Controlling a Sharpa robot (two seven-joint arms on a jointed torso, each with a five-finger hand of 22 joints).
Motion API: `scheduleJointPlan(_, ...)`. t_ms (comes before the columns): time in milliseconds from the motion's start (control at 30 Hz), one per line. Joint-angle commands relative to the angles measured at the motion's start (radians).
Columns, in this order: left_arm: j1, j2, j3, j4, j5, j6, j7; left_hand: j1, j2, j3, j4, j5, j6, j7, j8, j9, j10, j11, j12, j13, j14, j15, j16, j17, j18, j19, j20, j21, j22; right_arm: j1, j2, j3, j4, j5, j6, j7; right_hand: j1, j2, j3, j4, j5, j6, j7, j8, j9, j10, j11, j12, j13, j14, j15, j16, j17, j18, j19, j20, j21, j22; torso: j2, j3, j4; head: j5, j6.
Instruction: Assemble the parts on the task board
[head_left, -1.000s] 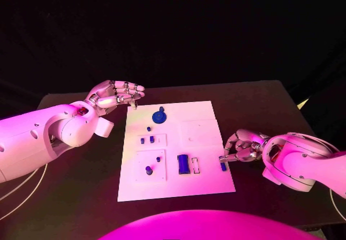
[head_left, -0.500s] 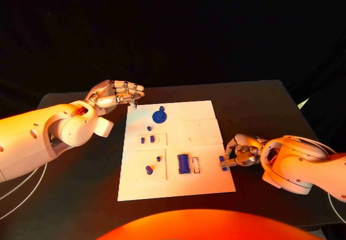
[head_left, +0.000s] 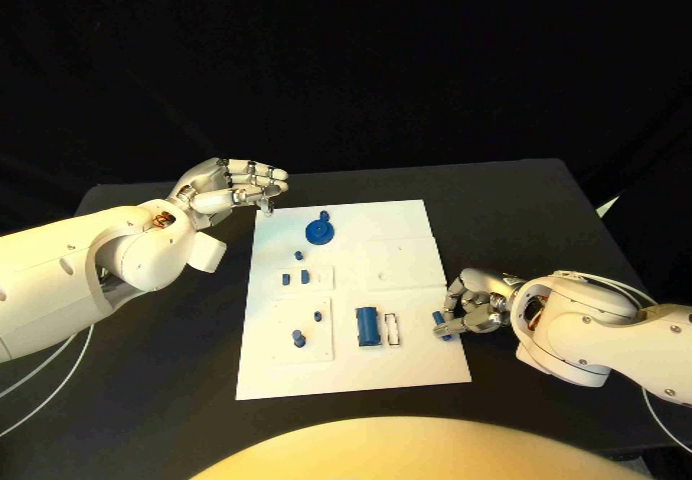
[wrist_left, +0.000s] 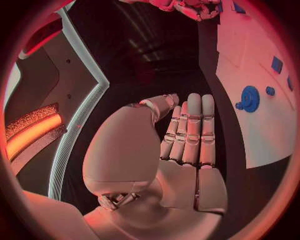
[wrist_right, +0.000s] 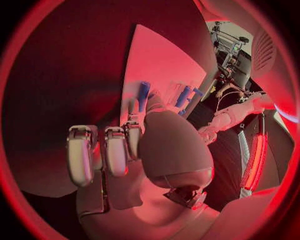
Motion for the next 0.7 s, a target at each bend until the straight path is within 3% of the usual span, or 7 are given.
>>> scheduleJointPlan(33, 0.000, 0.000, 0.001, 0.002, 0.001, 0.009, 0.013, -0.011, 0.001, 0.008, -0.001, 0.000, -0.006, 0.013, 0.004, -0.001, -0.005, 0.001, 0.005, -0.001, -0.002, 0.002, -0.003, -0.002, 0.007, -0.006, 0.000, 0.007, 0.002, -0.013, 0.012, -0.007, -0.011, -0.055, 0.023, -0.035, 0.073, 0.032, 0.033, -0.008, -0.022, 0.002, -0.010, -0.017, -0.008, 0.000, -0.011, -0.002, 0.017, 0.086, -0.009, 0.002, 0.159, -0.017, 0.083, -0.004, 0.003, 0.247, 0.000, 0.0000, 0.0003, 0.000, 0.000)
scheduleJointPlan(133, 0.000, 0.000, 0.001, 0.002, 0.001, 0.009, 0.013, -0.011, 0.001, 0.008, -0.001, 0.000, -0.006, 0.013, 0.004, -0.001, -0.005, 0.001, 0.005, -0.001, -0.002, 0.002, -0.003, -0.002, 0.007, -0.006, 0.000, 0.007, 0.002, -0.015, 0.019, -0.007, -0.016, -0.067, 0.022, -0.044, 0.116, 0.035, 0.063, -0.019, 0.002, 0.003, -0.013, -0.024, -0.010, 0.000, -0.014, -0.003, 0.018, 0.087, -0.012, 0.002, 0.159, -0.017, 0.084, -0.006, 0.004, 0.247, 0.000, -0.0005, 0.0004, 0.001, 0.000)
scheduleJointPlan(267, 0.000, -0.001, 0.001, 0.002, 0.001, 0.008, 0.013, -0.011, 0.001, 0.008, -0.001, 0.000, -0.006, 0.013, 0.004, -0.001, -0.005, 0.001, 0.005, -0.001, -0.002, 0.002, -0.003, -0.002, 0.007, -0.006, 0.000, 0.007, 0.002, -0.017, 0.025, -0.007, -0.018, -0.076, 0.020, -0.053, 0.164, 0.010, 0.125, -0.019, 0.061, 0.012, -0.013, -0.041, -0.016, -0.002, -0.015, -0.005, 0.018, 0.087, -0.013, 0.002, 0.160, -0.018, 0.084, -0.009, 0.005, 0.247, 0.000, -0.0011, 0.0005, 0.001, 0.000)
scheduleJointPlan(400, 0.000, -0.001, 0.001, 0.002, 0.001, 0.007, 0.013, -0.011, 0.002, 0.009, -0.002, 0.000, -0.005, 0.013, 0.004, -0.001, -0.004, 0.000, 0.006, -0.001, -0.002, 0.002, -0.003, -0.002, 0.007, -0.006, 0.000, 0.008, 0.002, -0.018, 0.028, -0.007, -0.015, -0.068, 0.012, -0.060, 0.177, -0.021, 0.190, -0.006, 0.092, 0.019, -0.013, -0.050, -0.018, -0.003, -0.015, -0.008, 0.018, 0.087, -0.013, 0.002, 0.161, -0.018, 0.084, -0.009, 0.006, 0.247, 0.000, -0.0006, 0.0008, 0.000, 0.001)
scheduleJointPlan(500, 0.000, -0.001, 0.001, 0.002, 0.001, 0.007, 0.013, -0.010, 0.002, 0.010, -0.003, 0.000, -0.005, 0.013, 0.005, -0.001, -0.004, 0.000, 0.007, -0.001, -0.002, 0.001, -0.003, -0.002, 0.007, -0.006, 0.000, 0.008, 0.003, -0.018, 0.029, -0.007, -0.011, -0.053, -0.001, -0.063, 0.158, -0.061, 0.265, 0.011, 0.140, 0.022, -0.011, -0.054, -0.013, -0.003, -0.014, -0.010, 0.019, 0.087, -0.012, 0.001, 0.160, -0.017, 0.083, -0.008, 0.004, 0.247, -0.001, -0.0002, 0.0005, 0.000, 0.002)
scheduleJointPlan(600, 0.000, -0.001, 0.001, 0.002, 0.001, 0.006, 0.012, -0.010, 0.002, 0.010, -0.004, 0.001, -0.005, 0.013, 0.005, -0.001, -0.004, 0.000, 0.007, -0.001, -0.002, 0.001, -0.003, -0.002, 0.007, -0.006, 0.000, 0.008, 0.003, -0.017, 0.029, -0.007, -0.006, -0.015, -0.021, -0.064, 0.098, -0.099, 0.349, 0.012, 0.173, 0.016, -0.009, -0.055, -0.004, -0.002, -0.012, -0.012, 0.019, 0.087, -0.010, 0.000, 0.160, -0.017, 0.083, -0.006, 0.003, 0.246, -0.001, -0.0008, 0.0001, 0.001, 0.003)
scheduleJointPlan(700, 0.000, -0.001, 0.001, 0.002, 0.001, 0.006, 0.012, -0.010, 0.002, 0.010, -0.004, 0.001, -0.005, 0.013, 0.005, -0.001, -0.004, 0.000, 0.007, -0.001, -0.002, 0.001, -0.003, -0.002, 0.007, -0.006, 0.000, 0.008, 0.003, -0.017, 0.028, -0.007, 0.002, 0.009, -0.039, -0.063, 0.063, -0.124, 0.417, 0.007, 0.201, 0.013, -0.008, -0.051, 0.006, 0.000, -0.012, -0.012, 0.020, 0.087, -0.010, 0.000, 0.160, -0.017, 0.084, -0.006, 0.004, 0.247, 0.000, 0.0000, -0.0003, 0.001, 0.003)
